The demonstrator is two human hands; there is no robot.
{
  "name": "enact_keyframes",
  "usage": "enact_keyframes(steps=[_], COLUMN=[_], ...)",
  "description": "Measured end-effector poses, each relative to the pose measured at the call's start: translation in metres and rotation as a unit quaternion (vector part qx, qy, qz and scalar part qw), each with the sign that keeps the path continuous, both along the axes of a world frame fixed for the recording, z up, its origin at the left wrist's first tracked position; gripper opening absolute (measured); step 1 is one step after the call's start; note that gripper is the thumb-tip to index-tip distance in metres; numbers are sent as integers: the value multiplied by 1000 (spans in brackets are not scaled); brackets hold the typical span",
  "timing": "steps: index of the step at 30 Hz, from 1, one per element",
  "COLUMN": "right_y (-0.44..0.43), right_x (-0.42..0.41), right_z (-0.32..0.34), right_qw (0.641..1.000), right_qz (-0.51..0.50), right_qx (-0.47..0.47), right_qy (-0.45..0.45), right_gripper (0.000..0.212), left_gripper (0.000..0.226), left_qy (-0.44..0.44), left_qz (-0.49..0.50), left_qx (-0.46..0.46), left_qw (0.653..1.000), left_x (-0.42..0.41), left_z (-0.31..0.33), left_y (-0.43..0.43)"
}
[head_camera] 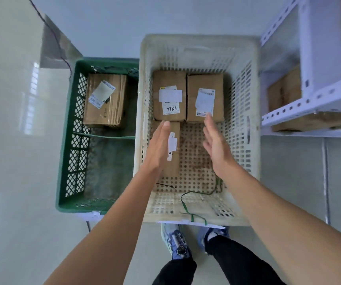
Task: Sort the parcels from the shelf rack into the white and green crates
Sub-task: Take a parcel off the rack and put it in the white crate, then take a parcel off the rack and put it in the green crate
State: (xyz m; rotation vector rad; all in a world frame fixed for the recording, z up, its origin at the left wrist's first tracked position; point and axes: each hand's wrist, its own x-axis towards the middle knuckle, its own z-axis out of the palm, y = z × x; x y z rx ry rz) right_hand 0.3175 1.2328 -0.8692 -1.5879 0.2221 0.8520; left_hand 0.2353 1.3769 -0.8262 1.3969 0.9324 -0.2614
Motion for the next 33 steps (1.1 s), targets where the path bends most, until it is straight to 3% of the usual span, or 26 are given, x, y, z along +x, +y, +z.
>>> enact_keyframes(steps=[4,8,14,16,20,25,27,33], right_y=[-11,-29,-84,-112,-179,-284,-330,-465], right_x=[0,-7,-31,-39,-46,-47,-48,-49], right_z=[131,248,391,428,489,545,555,570], right_qw=[998,993,985,980,970,960,954,941], right_qz=[-6,-14,-51,-73,-106,-135,-153,-198], right_qx=[29,50,97,111,125,115,119,104], right_qy=[-53,-106,-136,-151,-177,-215,-227,-253], right_gripper=[76,70,74,65,44,59,56,49], left_gripper=[88,93,107,109,89,65,56,57], left_qy=[-71,-111,-168,-179,-195,-199,-218,-233], left_qz=[-23,-49,-76,-83,-90,-112,-126,-168], left_qx=[10,28,38,38,29,26,28,10], left_qw=[997,992,982,980,976,973,967,958], left_x=[12,13,-4,-10,-15,-13,-14,4], left_z=[132,247,371,397,438,477,490,519], left_y=[-6,-22,-71,-95,-155,-257,-302,-438])
